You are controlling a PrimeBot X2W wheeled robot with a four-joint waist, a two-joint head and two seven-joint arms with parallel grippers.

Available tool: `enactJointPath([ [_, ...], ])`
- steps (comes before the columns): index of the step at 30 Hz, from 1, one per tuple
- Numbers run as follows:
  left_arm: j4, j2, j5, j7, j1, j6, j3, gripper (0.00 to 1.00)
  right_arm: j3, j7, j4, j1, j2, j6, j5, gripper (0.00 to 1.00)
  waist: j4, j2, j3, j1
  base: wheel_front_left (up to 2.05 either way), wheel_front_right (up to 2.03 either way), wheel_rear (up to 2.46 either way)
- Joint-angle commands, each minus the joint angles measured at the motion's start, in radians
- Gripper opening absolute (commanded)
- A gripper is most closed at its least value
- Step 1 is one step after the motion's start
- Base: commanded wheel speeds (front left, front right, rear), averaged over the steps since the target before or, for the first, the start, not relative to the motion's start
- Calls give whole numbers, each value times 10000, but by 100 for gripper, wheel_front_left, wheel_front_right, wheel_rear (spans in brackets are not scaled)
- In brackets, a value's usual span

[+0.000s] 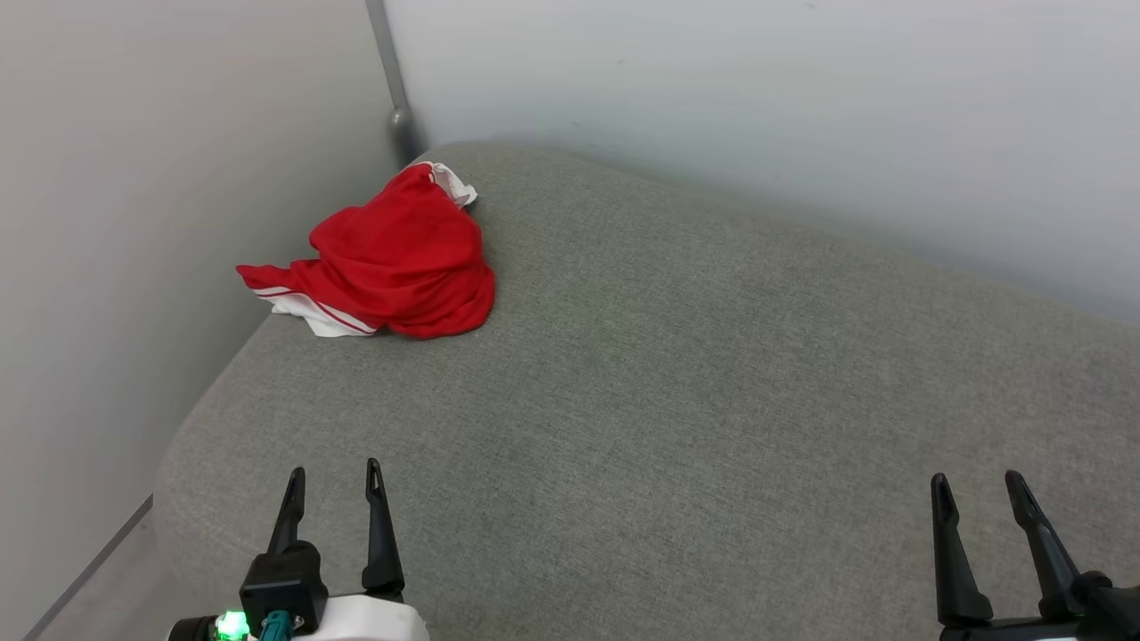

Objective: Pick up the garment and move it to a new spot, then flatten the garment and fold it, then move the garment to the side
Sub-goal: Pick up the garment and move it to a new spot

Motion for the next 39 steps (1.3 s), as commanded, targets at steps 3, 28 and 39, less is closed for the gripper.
enactJointPath([
  [3, 20, -14, 18, -28, 98, -19, 15, 100, 42, -21, 16, 89, 20, -3, -29, 100, 89, 0, -24, 0, 0, 0, 0],
  [28, 1733, 1930, -443, -21, -4596, -1583, 2102, 100, 5, -21, -279, -843, 20, -3, -569, 100, -1086, 0, 1485, 0, 0, 0, 0],
  [39, 3040, 4118, -1176, 1952, -8558, -2382, 2718, 100, -258, -21, -547, -1546, 22, -3, -871, 100, -1869, 0, 3065, 0, 0, 0, 0],
])
